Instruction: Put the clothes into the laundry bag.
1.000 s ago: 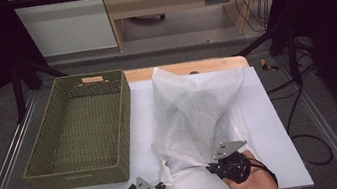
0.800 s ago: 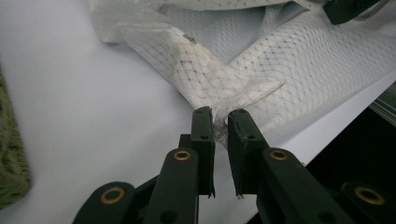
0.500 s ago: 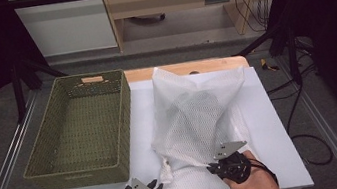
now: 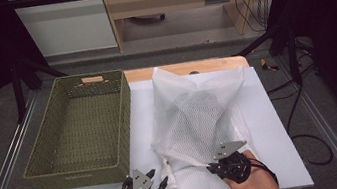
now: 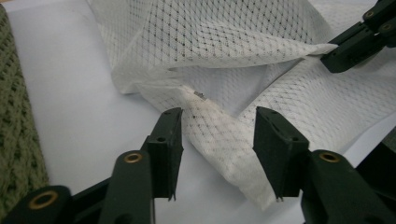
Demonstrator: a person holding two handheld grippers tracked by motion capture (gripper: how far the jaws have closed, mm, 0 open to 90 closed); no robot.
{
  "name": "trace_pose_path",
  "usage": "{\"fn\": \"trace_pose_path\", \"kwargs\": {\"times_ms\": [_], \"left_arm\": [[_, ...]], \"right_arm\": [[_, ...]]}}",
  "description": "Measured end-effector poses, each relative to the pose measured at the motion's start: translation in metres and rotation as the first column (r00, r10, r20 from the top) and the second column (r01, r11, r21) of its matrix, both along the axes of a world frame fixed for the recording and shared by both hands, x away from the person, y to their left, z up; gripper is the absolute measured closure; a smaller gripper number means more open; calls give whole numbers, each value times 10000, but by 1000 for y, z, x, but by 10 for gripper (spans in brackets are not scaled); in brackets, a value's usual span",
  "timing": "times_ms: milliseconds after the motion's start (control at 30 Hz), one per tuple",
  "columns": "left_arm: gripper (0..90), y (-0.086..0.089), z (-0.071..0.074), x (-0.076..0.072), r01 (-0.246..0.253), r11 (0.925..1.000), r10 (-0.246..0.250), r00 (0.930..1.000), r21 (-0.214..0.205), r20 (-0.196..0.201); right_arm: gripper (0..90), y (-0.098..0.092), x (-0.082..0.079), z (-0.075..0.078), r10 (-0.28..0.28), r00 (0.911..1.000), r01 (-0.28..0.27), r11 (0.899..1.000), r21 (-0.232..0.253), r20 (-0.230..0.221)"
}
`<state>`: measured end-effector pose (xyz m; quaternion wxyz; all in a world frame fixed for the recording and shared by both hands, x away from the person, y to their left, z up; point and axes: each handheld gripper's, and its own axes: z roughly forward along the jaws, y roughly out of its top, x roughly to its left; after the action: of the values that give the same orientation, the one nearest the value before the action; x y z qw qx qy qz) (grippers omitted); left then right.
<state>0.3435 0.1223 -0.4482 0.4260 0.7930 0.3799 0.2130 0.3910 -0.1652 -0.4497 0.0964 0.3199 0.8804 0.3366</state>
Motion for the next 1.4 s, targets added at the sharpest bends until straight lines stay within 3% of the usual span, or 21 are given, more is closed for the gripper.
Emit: {"fn": "trace_pose_path", "kwargs": {"times_ms": [267, 433, 667, 867, 967, 1100, 1267, 1400], "left_arm": [[429, -13, -7, 21, -95, 9994, 103, 9997, 321, -241], [397, -17, -13, 27, -150, 9986, 170, 9992, 516, -375], [382, -20, -15, 27, -183, 9982, 205, 9991, 571, -374], [383, -28, -20, 33, -190, 9963, 230, 9986, 833, -474], [413, -33, -21, 38, -268, 9918, 311, 9990, 1249, -327], [543, -32, -26, 42, -175, 9871, 282, 9975, 1594, -651], [783, -18, -27, 39, -464, 9876, 572, 9960, 1502, -680], [814, -6, -22, 30, -638, 9925, 683, 9969, 1044, -402]], "right_arm": [[857, -1, 0, 0, -38, 10000, 38, 10000, 10, 69], [784, -2, -1, 2, 4, 9997, -8, 9998, 179, 243], [603, 1, -5, 10, 85, 9961, -117, 9993, 356, 882], [588, 3, -9, 21, 108, 9875, -202, 9981, 583, 1573], [598, 4, -9, 22, 129, 9861, -219, 9984, 525, 1656], [613, 7, -11, 24, 188, 9851, -280, 9983, 513, 1711], [605, 17, -12, 26, 420, 9828, -498, 9980, 389, 1801], [568, 34, -12, 22, 646, 9800, -658, 9978, 1, 1883]]}}
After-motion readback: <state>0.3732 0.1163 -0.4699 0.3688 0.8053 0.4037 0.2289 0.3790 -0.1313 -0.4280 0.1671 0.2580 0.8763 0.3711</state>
